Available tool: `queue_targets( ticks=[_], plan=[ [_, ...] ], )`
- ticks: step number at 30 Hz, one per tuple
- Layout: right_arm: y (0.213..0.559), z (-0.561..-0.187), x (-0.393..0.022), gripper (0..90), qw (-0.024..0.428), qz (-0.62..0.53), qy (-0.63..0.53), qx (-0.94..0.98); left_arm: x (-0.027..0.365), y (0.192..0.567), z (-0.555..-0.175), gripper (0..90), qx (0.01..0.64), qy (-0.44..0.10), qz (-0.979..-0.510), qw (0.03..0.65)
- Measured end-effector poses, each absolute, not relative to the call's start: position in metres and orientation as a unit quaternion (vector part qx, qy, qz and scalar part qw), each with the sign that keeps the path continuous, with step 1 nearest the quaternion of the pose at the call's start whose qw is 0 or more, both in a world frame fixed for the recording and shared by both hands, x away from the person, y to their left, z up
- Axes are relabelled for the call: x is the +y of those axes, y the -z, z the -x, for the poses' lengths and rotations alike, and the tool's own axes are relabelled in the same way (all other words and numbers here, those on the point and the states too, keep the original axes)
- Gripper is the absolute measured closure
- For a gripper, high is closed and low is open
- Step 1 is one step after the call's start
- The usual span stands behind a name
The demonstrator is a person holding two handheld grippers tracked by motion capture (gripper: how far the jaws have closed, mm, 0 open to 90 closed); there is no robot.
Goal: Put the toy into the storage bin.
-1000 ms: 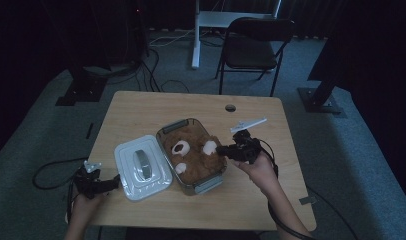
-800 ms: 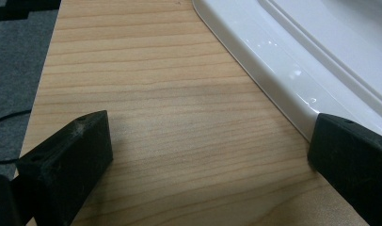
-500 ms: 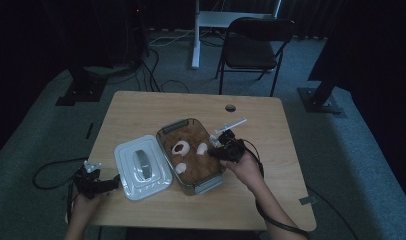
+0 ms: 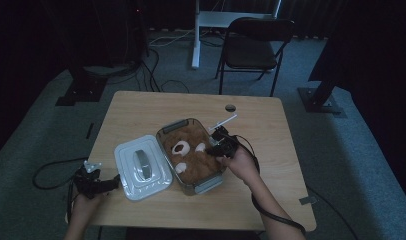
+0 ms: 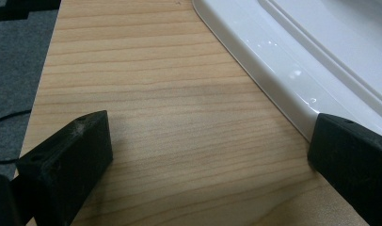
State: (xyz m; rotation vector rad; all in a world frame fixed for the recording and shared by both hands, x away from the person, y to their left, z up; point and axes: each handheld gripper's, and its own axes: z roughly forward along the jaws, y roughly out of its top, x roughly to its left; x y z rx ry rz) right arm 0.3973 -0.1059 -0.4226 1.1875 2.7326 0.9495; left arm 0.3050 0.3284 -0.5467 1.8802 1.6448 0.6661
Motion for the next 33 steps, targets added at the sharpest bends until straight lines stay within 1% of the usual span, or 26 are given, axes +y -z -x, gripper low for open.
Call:
queue_targets(
  ticks=[1, 2, 3, 5, 6, 8, 12, 16, 19, 23, 25, 27, 28, 29, 31, 33],
  plan=[
    [0.423, -0.397, -0.104, 90.0, 0.012, -0.379, -0.298, 0.876, 0.328, 0.547, -0.305, 0.8, 0.612, -0.248, -0.699, 0.275],
    [0.424, -0.398, -0.097, 90.0, 0.025, -0.376, -0.282, 0.882, 0.328, 0.547, -0.305, 0.7, 0.612, -0.248, -0.699, 0.274],
    [0.424, -0.398, -0.097, 90.0, 0.025, -0.376, -0.282, 0.882, 0.328, 0.547, -0.305, 0.8, 0.612, -0.248, -0.699, 0.274],
    [0.427, -0.398, -0.087, 90.0, 0.05, -0.371, -0.249, 0.893, 0.328, 0.547, -0.305, 0.8, 0.612, -0.248, -0.699, 0.274],
    [0.427, -0.398, -0.087, 90.0, 0.05, -0.371, -0.249, 0.893, 0.328, 0.547, -0.305, 0.7, 0.612, -0.248, -0.699, 0.274],
    [0.431, -0.397, -0.076, 90.0, 0.08, -0.363, -0.215, 0.903, 0.328, 0.547, -0.305, 0.8, 0.612, -0.248, -0.699, 0.275],
    [0.434, -0.396, -0.071, 90.0, 0.095, -0.36, -0.195, 0.907, 0.328, 0.547, -0.305, 0.7, 0.612, -0.248, -0.699, 0.275],
    [0.434, -0.399, -0.07, 90.0, 0.093, -0.362, -0.182, 0.909, 0.328, 0.547, -0.305, 0.8, 0.612, -0.248, -0.699, 0.275],
    [0.434, -0.398, -0.067, 90.0, 0.1, -0.358, -0.179, 0.911, 0.328, 0.547, -0.305, 0.7, 0.612, -0.248, -0.699, 0.274],
    [0.425, -0.395, -0.086, 90.0, 0.086, -0.362, -0.252, 0.893, 0.328, 0.547, -0.305, 0.7, 0.611, -0.248, -0.699, 0.275],
    [0.419, -0.393, -0.098, 85.6, 0.073, -0.367, -0.291, 0.881, 0.328, 0.547, -0.305, 0.8, 0.611, -0.248, -0.699, 0.275],
    [0.414, -0.392, -0.108, 78.0, 0.055, -0.372, -0.327, 0.867, 0.328, 0.547, -0.305, 0.7, 0.612, -0.248, -0.699, 0.275],
    [0.412, -0.391, -0.112, 74.7, 0.054, -0.372, -0.339, 0.863, 0.329, 0.547, -0.305, 0.7, 0.611, -0.248, -0.7, 0.274],
    [0.41, -0.39, -0.116, 68.5, 0.046, -0.371, -0.351, 0.858, 0.329, 0.547, -0.305, 0.8, 0.611, -0.248, -0.7, 0.274],
    [0.407, -0.387, -0.119, 52.8, 0.045, -0.377, -0.372, 0.847, 0.329, 0.547, -0.305, 0.8, 0.611, -0.248, -0.7, 0.274],
    [0.407, -0.384, -0.119, 42.8, 0.056, -0.379, -0.375, 0.845, 0.328, 0.547, -0.305, 0.7, 0.611, -0.248, -0.7, 0.274]
  ],
)
